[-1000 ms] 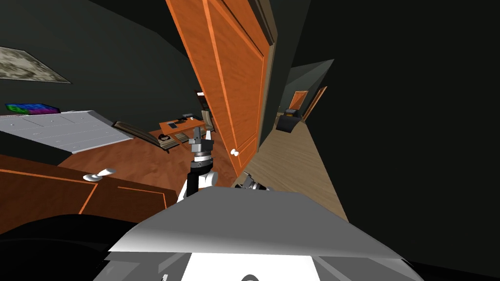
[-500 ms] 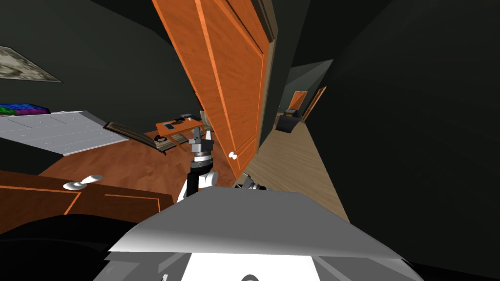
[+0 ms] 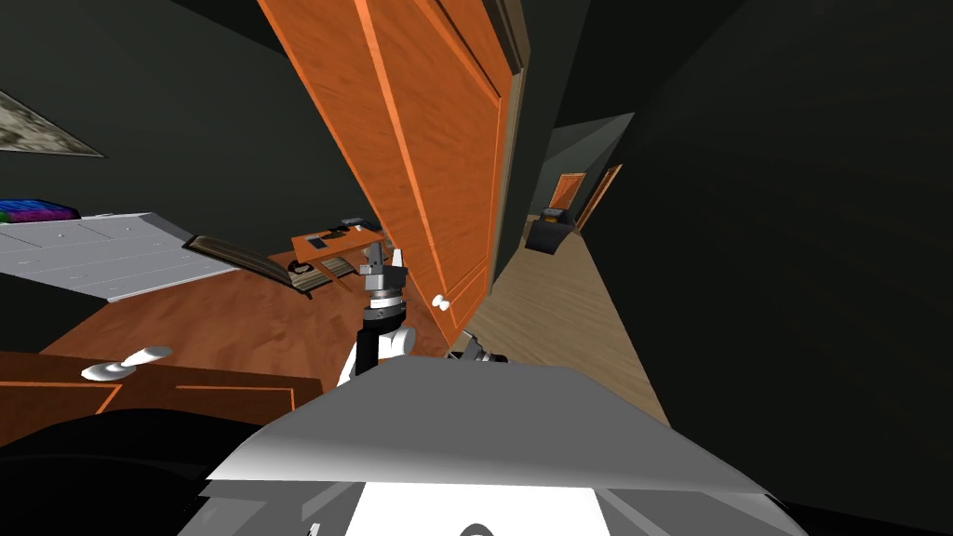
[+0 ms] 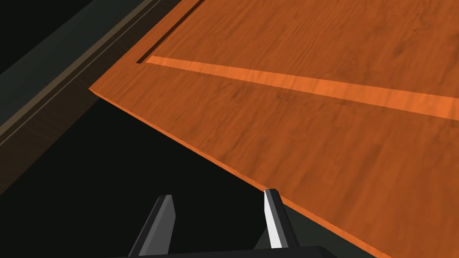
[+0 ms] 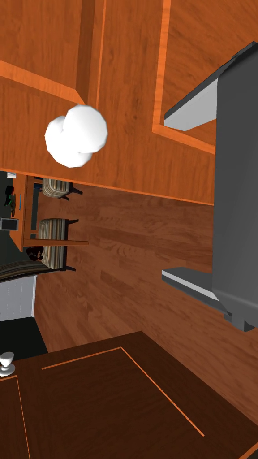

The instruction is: Push the door open

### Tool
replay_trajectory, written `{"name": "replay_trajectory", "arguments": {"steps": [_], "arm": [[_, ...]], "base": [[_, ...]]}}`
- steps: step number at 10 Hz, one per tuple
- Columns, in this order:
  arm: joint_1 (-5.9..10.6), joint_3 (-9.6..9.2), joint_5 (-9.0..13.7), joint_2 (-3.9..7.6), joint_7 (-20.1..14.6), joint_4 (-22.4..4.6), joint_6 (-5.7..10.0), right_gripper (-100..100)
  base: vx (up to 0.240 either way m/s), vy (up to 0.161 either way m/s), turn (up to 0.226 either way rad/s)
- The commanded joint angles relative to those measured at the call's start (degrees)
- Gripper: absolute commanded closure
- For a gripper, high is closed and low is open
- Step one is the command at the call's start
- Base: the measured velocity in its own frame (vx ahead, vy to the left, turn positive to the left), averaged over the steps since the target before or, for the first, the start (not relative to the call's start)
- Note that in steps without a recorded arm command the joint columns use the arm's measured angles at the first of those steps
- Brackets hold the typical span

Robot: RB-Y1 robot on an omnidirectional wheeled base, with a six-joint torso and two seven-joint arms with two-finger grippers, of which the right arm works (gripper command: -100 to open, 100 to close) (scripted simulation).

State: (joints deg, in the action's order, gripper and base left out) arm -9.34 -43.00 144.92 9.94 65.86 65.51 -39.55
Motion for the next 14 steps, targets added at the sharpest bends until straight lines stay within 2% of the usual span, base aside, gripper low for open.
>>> {"name": "replay_trajectory", "arguments": {"steps": [1,4,8,10,12,14], "arm": [[0.23,-0.5,1.6,0.02,0.8,-0.8,-0.81,-100],[0.63,-1.47,4.5,0.07,2.2,-2.1,-2.11,-100],[1.35,-3.26,9.8,0.14,4.8,-4.4,-4.52,-100],[1.62,-3.92,11.8,0.16,5.8,-5.3,-5.42,-100],[1.76,-3.49,11.1,-0.13,5.5,-5.4,-5.21,-100],[1.84,-3.36,11.0,-0.36,5.5,-5.6,-5.19,-100]], "base": [[0.082,0.004,-0.013],[0.096,-0.009,-0.011],[0.126,-0.001,-0.017],[0.112,-0.002,-0.009],[0.055,0.03,0.009],[0.076,0.126,0.0]]}}
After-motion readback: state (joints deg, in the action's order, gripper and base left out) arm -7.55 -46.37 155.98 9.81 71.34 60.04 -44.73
